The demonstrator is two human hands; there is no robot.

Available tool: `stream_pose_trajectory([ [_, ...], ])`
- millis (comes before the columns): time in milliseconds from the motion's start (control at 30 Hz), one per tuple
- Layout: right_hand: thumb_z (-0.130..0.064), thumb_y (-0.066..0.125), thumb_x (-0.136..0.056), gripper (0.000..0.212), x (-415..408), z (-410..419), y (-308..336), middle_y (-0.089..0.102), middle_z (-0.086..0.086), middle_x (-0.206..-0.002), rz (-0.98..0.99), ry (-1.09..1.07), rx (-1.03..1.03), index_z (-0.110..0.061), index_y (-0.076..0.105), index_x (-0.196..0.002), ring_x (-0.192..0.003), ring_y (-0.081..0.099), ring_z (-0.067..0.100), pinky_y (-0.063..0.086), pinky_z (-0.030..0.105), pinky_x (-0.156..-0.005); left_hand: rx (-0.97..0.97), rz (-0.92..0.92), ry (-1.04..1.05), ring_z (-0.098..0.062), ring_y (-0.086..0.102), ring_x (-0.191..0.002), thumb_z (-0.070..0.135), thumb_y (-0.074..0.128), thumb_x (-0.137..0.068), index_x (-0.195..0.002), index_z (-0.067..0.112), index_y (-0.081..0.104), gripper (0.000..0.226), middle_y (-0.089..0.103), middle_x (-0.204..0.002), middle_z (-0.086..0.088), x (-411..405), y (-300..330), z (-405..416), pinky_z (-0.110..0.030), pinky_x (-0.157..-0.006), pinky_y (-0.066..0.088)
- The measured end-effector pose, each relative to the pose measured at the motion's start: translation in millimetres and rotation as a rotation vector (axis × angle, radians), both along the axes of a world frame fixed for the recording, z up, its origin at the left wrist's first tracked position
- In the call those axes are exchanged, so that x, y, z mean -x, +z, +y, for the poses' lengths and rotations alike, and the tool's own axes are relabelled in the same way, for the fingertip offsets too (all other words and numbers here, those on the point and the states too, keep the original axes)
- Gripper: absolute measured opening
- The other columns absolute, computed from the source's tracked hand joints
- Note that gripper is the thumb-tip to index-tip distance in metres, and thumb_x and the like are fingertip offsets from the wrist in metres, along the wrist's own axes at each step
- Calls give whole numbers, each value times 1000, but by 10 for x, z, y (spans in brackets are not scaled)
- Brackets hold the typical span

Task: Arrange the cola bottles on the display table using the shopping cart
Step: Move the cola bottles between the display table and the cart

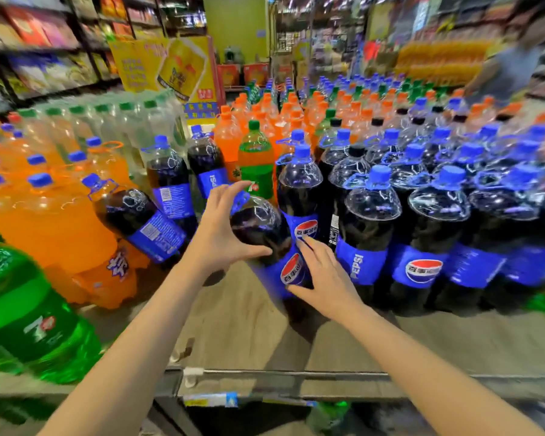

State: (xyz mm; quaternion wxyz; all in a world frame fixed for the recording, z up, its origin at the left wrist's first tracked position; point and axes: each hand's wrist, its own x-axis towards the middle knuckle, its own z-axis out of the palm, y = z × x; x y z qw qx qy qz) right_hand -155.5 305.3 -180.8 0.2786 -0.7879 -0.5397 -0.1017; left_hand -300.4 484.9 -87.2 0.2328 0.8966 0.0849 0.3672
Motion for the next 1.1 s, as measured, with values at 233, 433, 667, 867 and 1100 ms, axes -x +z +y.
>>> stream_pose_trajectory([
  [233,-26,80,-73,70,-339,-547,379,49,14,-134,-229,-203,-273,-8,50,-133,-120,42,26,40,38,-103,-53,50,-133,-27,38,-131,39,96,-51,-145,40,32,113,38,-136,-7,-626,87,-282,-43,-112,34],
  [433,-29,81,-71,86,-439,-633,504,36,17,-143,-256,-356,-258,-14,38,-144,-124,37,33,38,44,-103,-82,-12,-176,-20,29,-138,37,92,-58,-153,31,28,115,32,-148,-4,-821,-90,-525,-33,-115,29],
  [667,-24,86,-64,112,-524,-639,279,7,14,-157,-138,-403,-196,-31,15,-151,-140,17,34,48,46,-93,347,-126,-43,-22,12,-151,45,90,-57,-155,17,-2,137,8,-163,-8,-689,-1189,-783,-44,-121,19],
  [867,-23,88,-61,116,-529,-579,174,0,7,-156,-104,-406,-221,-32,14,-149,-141,12,33,55,43,-73,526,-13,-169,-11,33,-144,10,94,-60,-157,16,-2,136,27,-158,12,-754,-1417,-690,-31,-114,33],
  [1100,-24,88,-63,111,-558,-602,131,3,14,-157,-104,-402,-214,-29,18,-149,-143,11,33,51,44,-81,489,-16,-197,-14,25,-148,12,93,-64,-156,9,-4,134,20,-162,0,-913,-1465,-513,-27,-118,25],
])
